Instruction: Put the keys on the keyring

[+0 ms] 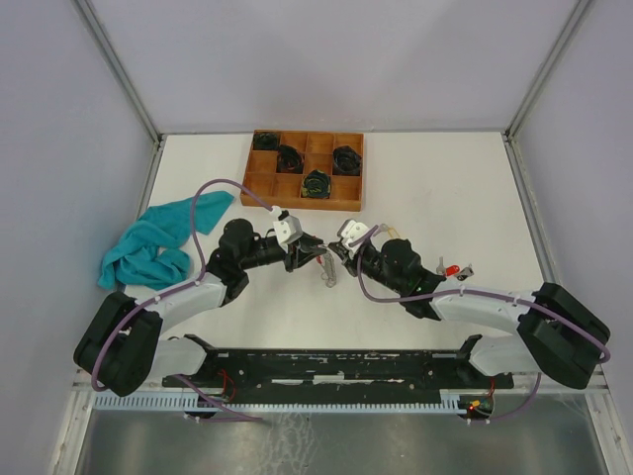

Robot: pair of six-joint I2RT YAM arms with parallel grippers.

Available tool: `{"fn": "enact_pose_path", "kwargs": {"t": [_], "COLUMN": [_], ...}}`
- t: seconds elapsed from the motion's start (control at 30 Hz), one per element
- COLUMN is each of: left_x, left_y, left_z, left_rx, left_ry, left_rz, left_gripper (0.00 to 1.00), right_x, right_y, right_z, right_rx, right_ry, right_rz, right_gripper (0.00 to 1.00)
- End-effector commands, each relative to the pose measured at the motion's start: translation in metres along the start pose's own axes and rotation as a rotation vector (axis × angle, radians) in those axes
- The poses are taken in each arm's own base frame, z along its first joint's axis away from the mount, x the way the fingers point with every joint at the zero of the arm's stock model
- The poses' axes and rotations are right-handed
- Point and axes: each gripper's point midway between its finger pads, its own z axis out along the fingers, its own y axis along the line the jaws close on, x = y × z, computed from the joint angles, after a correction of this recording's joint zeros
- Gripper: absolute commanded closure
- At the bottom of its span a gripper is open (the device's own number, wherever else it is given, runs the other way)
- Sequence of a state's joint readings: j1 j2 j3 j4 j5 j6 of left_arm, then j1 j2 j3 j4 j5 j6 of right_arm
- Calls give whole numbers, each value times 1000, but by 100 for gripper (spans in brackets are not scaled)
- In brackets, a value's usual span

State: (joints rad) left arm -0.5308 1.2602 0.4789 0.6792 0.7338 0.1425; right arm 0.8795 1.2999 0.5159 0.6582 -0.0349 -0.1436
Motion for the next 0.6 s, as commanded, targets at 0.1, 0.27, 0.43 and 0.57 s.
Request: {"fn": "enact_pose_path", "kwargs": {"t": [0.1, 0.27, 0.43, 0.57], "left_x": [-11, -7, -6, -8], "left_y": [0, 0, -1, -1], "left_z": [3, 3, 3, 3], "left_rx": [2, 6, 19, 17], "left_ry": [-44, -26, -16, -18], "left_rz": [7, 16, 26, 31], "left_gripper": [56, 56, 57, 57], "right_x": [-32, -36, -41, -46], "right_y": [-7, -8, -8, -6], "right_z": [0, -1, -2, 0], "right_rx": [50, 51, 38, 19], "right_ry": [-55, -53, -48, -52], "right_rz": [-81, -118, -159, -172], "right_gripper": [99, 99, 99, 99]}}
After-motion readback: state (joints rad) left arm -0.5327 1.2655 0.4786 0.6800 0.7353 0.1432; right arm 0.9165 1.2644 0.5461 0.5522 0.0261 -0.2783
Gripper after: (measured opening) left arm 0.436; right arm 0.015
